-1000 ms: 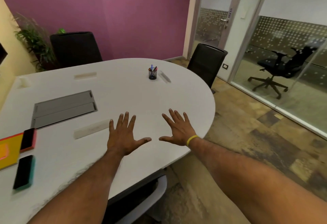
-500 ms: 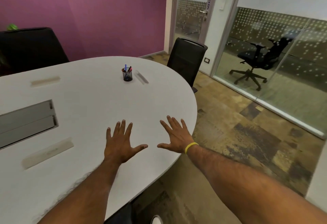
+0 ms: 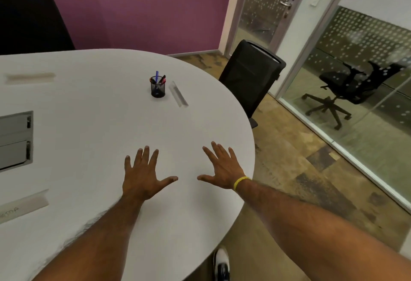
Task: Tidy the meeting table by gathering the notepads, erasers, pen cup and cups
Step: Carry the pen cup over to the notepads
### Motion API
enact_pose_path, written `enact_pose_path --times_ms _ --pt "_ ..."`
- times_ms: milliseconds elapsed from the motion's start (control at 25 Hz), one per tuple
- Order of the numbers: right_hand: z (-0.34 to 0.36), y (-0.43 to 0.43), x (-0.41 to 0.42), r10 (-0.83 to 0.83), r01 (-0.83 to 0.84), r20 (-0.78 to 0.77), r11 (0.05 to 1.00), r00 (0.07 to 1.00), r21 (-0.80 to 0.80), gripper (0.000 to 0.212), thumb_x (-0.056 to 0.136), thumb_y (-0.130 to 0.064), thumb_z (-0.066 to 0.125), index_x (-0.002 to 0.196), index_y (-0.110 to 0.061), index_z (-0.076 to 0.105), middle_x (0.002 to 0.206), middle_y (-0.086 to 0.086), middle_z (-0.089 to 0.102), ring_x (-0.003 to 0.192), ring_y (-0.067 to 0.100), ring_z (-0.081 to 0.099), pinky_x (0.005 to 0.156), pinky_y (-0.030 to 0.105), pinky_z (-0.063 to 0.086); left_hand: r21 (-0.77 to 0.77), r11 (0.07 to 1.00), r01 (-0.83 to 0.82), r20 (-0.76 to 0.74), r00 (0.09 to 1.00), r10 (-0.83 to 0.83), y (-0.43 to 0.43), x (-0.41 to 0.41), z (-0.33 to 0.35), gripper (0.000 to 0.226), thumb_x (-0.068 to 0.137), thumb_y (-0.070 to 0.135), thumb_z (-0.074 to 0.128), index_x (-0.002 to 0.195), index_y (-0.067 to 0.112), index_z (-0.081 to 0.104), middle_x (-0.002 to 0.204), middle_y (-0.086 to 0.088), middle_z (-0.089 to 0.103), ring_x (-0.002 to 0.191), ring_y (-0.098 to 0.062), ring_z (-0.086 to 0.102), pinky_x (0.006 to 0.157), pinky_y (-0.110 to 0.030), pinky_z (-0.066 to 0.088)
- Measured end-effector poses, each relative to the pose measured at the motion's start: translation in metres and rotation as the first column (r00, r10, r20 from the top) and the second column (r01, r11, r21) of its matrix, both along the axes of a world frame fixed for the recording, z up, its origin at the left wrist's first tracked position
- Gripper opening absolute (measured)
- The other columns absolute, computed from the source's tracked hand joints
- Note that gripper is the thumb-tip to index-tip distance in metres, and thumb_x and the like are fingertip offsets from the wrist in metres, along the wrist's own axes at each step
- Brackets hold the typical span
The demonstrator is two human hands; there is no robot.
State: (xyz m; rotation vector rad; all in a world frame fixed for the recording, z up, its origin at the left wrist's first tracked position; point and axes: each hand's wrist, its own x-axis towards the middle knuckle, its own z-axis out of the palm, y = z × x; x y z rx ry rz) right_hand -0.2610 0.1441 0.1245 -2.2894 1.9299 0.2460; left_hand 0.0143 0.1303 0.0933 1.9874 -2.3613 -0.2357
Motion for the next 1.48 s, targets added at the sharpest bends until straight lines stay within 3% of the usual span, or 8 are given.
enact_pose_path --times_ms 520,680,800,1000,1160,1320,1480 --pt "-0.059 -0.224 -0.068 0.174 -0.191 0.137 0.974 0.975 0.125 0.104 0.081 -0.083 0.037 0.157 -0.028 -0.009 0.165 0.007 -0.014 0.153 0.024 -0.008 0.121 0.049 -0.006 0.084 0.914 -0.396 0.004 0.918 0.397 -0.126 -0.07 -0.014 0.123 0.059 0.102 0.007 0.156 0.027 0.001 0.166 -0.002 -0.005 0.152 -0.02 -0.009 0.12 -0.052 -0.007" --pt "-0.079 -0.284 -0.045 0.14 -0.178 0.227 0.971 0.964 0.157 0.107 0.082 -0.081 0.041 0.157 -0.024 -0.008 0.166 0.006 -0.012 0.153 0.022 -0.007 0.122 0.044 -0.004 0.099 0.891 -0.444 0.042 0.896 0.442 -0.158 -0.057 -0.031 0.122 0.059 0.102 0.005 0.156 0.028 -0.002 0.165 -0.002 -0.009 0.152 -0.02 -0.011 0.12 -0.052 -0.008" --pt "-0.088 -0.322 -0.016 0.062 -0.121 0.383 0.984 0.922 0.132 0.109 0.081 -0.076 0.052 0.158 -0.019 0.001 0.166 0.006 0.0 0.153 0.02 0.003 0.124 0.038 0.004 0.128 0.893 -0.431 0.071 0.902 0.425 -0.184 -0.04 -0.045 0.122 0.059 0.101 0.005 0.156 0.028 -0.004 0.165 -0.002 -0.011 0.151 -0.02 -0.013 0.12 -0.052 -0.009" --pt "-0.099 -0.398 0.04 -0.093 0.007 0.619 0.99 0.78 0.141 0.112 0.079 -0.065 0.067 0.157 -0.01 0.009 0.165 0.006 0.014 0.151 0.019 0.015 0.122 0.031 0.016 0.152 0.887 -0.436 0.077 0.9 0.429 -0.241 -0.011 -0.07 0.119 0.061 0.099 0.007 0.156 0.028 -0.005 0.165 -0.002 -0.013 0.151 -0.02 -0.014 0.12 -0.052 -0.009" --pt "-0.114 -0.474 0.089 -0.329 0.177 0.773 0.944 0.542 0.278 0.116 0.074 -0.055 0.079 0.156 -0.011 0.01 0.163 0.004 0.018 0.149 0.019 0.022 0.119 0.03 0.021 0.153 0.887 -0.436 0.085 0.9 0.428 -0.281 0.012 -0.089 0.118 0.062 0.099 0.007 0.155 0.028 -0.007 0.164 -0.002 -0.015 0.151 -0.019 -0.015 0.121 -0.052 -0.007" --pt "-0.132 -0.538 0.128 -0.408 0.266 0.834 0.907 0.371 0.326 0.12 0.065 -0.041 0.09 0.154 -0.01 0.016 0.157 0.007 0.031 0.144 0.022 0.033 0.112 0.024 0.024 0.124 0.886 -0.446 0.066 0.895 0.441 -0.298 0.031 -0.105 0.116 0.063 0.1 0.009 0.154 0.03 -0.009 0.162 0.002 -0.018 0.15 -0.016 -0.018 0.121 -0.05 -0.008" --pt "-0.145 -0.58 0.156 -0.404 0.348 0.904 0.875 0.14 0.337 0.112 0.056 -0.022 0.097 0.144 -0.011 0.03 0.138 0.009 0.051 0.123 0.025 0.056 0.107 0.039 0.046 0.1 0.881 -0.463 0.049 0.886 0.46 -0.305 0.046 -0.112 0.116 0.063 0.101 0.009 0.154 0.03 -0.008 0.162 0.004 -0.017 0.149 -0.013 -0.018 0.121 -0.048 -0.008"
